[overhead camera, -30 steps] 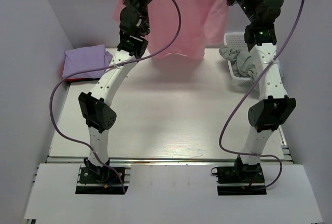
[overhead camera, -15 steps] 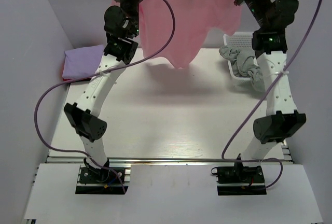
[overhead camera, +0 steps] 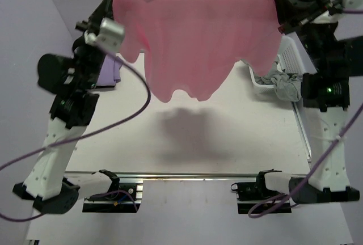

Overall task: Fold and stack the t-shirts
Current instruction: Flatten out the tshirt

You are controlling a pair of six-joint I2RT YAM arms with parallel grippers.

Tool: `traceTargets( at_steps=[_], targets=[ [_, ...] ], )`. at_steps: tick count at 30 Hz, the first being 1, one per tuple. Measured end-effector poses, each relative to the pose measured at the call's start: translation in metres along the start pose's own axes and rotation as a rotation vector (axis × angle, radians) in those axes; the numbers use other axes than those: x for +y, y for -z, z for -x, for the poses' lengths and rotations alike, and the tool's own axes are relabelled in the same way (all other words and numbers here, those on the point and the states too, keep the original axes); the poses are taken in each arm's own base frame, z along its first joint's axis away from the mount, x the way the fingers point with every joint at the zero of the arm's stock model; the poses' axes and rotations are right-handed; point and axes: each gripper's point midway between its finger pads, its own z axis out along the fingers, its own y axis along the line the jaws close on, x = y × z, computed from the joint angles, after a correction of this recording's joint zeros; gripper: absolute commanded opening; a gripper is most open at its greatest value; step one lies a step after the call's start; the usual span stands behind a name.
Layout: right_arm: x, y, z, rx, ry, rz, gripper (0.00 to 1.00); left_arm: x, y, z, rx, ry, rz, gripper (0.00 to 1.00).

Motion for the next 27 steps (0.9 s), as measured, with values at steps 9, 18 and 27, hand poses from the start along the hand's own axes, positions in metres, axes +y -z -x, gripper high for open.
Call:
traceTargets(
  at_steps=[9,18,27],
  targets=[
    [0.05,0.072,0.074,-0.095,0.056,0.035,0.0,0.023,0.071,0.087,-0.218,0.091,-0.158,0.0],
    [0.078,0.122,0.128,-0.181,0.142,0.031,0.0,0.016,0.12,0.123,-0.336,0.115,-0.304,0.0],
    [0.067,0.117,0.072,-0.086,0.097,0.001,0.0,-0.017,0.128,0.091,-0.298,0.141,-0.351,0.0]
  ],
)
